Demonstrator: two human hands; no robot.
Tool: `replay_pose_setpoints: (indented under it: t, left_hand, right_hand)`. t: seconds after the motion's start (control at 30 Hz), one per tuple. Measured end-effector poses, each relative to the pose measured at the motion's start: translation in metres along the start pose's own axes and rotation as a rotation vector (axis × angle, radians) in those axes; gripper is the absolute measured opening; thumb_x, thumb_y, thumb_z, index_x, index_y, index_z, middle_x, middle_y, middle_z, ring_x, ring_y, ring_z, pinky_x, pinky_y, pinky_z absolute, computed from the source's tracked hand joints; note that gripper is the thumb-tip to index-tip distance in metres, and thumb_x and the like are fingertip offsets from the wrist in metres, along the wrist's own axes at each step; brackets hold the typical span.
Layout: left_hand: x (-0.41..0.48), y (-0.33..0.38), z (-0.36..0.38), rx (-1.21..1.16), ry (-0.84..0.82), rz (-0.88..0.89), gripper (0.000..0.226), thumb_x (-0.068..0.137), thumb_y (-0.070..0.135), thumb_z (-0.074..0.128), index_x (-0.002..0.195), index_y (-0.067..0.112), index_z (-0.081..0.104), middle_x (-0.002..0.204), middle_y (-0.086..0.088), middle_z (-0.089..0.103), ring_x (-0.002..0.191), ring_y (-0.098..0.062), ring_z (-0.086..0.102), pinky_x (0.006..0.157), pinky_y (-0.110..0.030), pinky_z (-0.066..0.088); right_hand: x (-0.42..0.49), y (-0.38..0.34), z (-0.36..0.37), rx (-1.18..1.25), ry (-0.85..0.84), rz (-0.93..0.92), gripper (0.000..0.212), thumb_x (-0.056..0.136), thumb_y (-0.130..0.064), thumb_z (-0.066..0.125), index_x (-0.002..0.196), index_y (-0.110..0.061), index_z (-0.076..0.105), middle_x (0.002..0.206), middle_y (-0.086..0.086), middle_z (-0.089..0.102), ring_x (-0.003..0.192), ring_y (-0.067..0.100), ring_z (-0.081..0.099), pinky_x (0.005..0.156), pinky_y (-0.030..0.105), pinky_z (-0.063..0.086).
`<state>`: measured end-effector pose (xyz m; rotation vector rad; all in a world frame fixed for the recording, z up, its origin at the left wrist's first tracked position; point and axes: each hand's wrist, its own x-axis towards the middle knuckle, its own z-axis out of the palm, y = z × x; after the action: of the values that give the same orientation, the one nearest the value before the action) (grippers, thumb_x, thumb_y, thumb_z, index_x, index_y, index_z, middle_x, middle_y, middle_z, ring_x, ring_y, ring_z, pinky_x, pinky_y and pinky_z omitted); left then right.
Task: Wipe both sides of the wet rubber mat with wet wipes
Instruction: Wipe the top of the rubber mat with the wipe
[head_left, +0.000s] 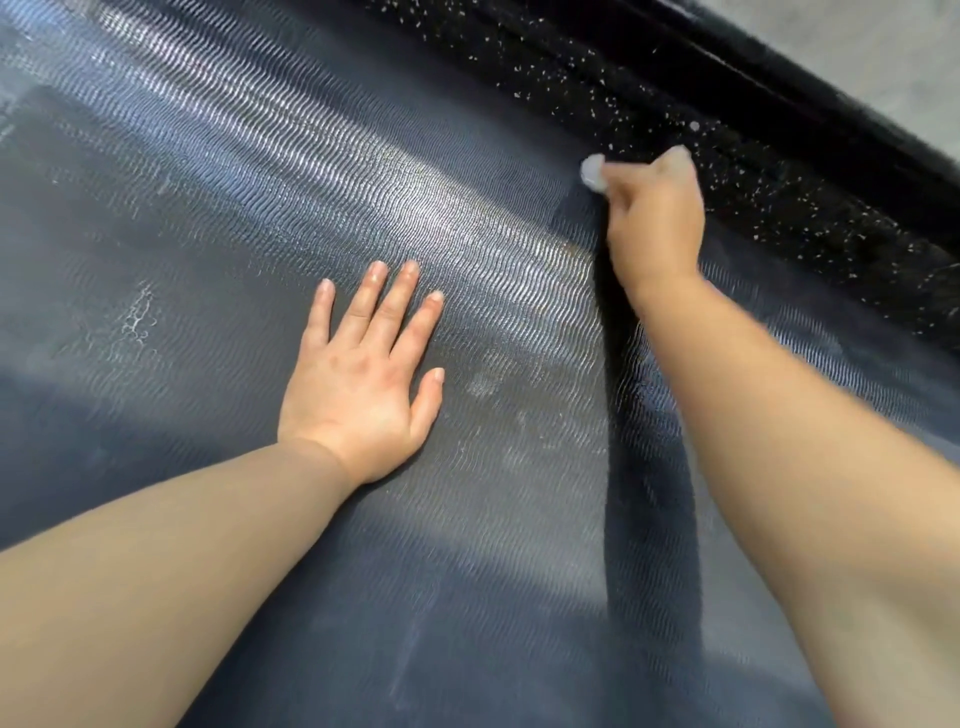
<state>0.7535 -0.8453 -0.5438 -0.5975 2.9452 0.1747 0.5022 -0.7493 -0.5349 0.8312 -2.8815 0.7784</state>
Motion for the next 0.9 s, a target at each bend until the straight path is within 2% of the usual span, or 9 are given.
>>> replay_pose_setpoints:
  t: [0.1,0.17,0.3,0.47,0.57,0.63,0.73,0.83,0.9]
  left_hand:
    - [0.0,0.0,-0.001,-0.008,-0.007,0.003,0.067,0.089,0.046,0.017,0.147,0.015,0.03,0.156,-0.009,0.02,0.144,-0.028,0.016,0.115,-0.053,0.007]
    - [0.0,0.0,-0.001,-0.019,-0.007,0.003,0.067,0.089,0.046,0.018,0.147,0.015,0.029,0.156,-0.009,0.02,0.145,-0.028,0.015,0.115,-0.053,0.007]
    - [0.001,0.0,-0.002,-0.017,-0.009,-0.006,0.067,0.088,0.046,0.018,0.147,0.015,0.029,0.156,-0.009,0.02,0.145,-0.027,0.015,0.115,-0.053,0.007]
    - [0.001,0.001,-0.002,-0.024,-0.014,-0.003,0.067,0.087,0.044,0.021,0.146,0.013,0.032,0.155,-0.009,0.023,0.144,-0.028,0.018,0.115,-0.054,0.009]
    - [0.001,0.0,0.0,-0.017,-0.013,-0.003,0.067,0.088,0.045,0.021,0.147,0.014,0.031,0.156,-0.009,0.022,0.144,-0.027,0.017,0.115,-0.053,0.008]
    - [0.001,0.0,0.001,-0.018,-0.005,-0.001,0.066,0.088,0.044,0.022,0.146,0.014,0.031,0.155,-0.009,0.023,0.144,-0.027,0.017,0.115,-0.053,0.008]
    - [0.001,0.001,0.001,-0.022,-0.002,-0.002,0.066,0.088,0.044,0.023,0.146,0.014,0.033,0.155,-0.008,0.023,0.144,-0.027,0.018,0.115,-0.053,0.009]
    - [0.001,0.001,0.0,-0.034,0.005,0.001,0.066,0.088,0.044,0.023,0.146,0.014,0.033,0.155,-0.009,0.024,0.144,-0.027,0.018,0.115,-0.054,0.01]
    - [0.001,0.001,0.0,-0.042,0.013,0.0,0.066,0.088,0.043,0.024,0.145,0.013,0.034,0.155,-0.009,0.025,0.143,-0.027,0.02,0.114,-0.055,0.011]
  right_hand:
    - [0.02,-0.002,0.008,-0.081,0.013,0.055,0.025,0.093,-0.016,0.044,0.087,-0.037,0.057,0.09,-0.01,0.033,0.09,0.008,0.035,0.077,0.015,0.03]
    - [-0.003,-0.02,0.013,-0.082,0.055,0.039,0.027,0.095,-0.023,0.046,0.072,-0.032,0.059,0.087,-0.004,0.039,0.084,0.018,0.046,0.077,0.026,0.037]
    - [-0.093,-0.046,0.014,0.01,-0.022,-0.298,0.021,0.085,-0.01,0.064,0.103,-0.014,0.072,0.076,0.016,0.05,0.064,0.029,0.051,0.056,0.032,0.038]
    - [-0.108,-0.038,0.0,0.086,-0.24,-0.531,0.024,0.081,-0.004,0.066,0.103,-0.013,0.072,0.071,0.014,0.05,0.058,0.027,0.05,0.051,0.033,0.042]
    - [-0.042,-0.027,0.009,-0.045,-0.119,-0.418,0.019,0.09,-0.014,0.057,0.103,-0.014,0.071,0.079,0.009,0.043,0.071,0.028,0.051,0.06,0.032,0.037]
    - [0.003,-0.017,0.016,-0.071,-0.072,-0.211,0.025,0.093,-0.019,0.05,0.111,-0.012,0.065,0.082,-0.007,0.036,0.085,0.024,0.05,0.073,0.031,0.038]
    - [0.037,-0.014,0.026,0.009,0.095,0.155,0.037,0.089,-0.039,0.054,0.1,-0.004,0.057,0.07,-0.012,0.033,0.069,0.005,0.039,0.076,0.024,0.04]
    - [0.004,-0.032,0.029,0.003,0.085,0.07,0.034,0.093,-0.037,0.052,0.104,-0.007,0.065,0.075,-0.008,0.037,0.068,0.004,0.042,0.074,0.025,0.041]
    - [-0.042,-0.045,0.023,0.037,0.035,-0.153,0.02,0.091,-0.022,0.058,0.102,-0.012,0.072,0.081,0.009,0.049,0.072,0.023,0.052,0.066,0.036,0.041]
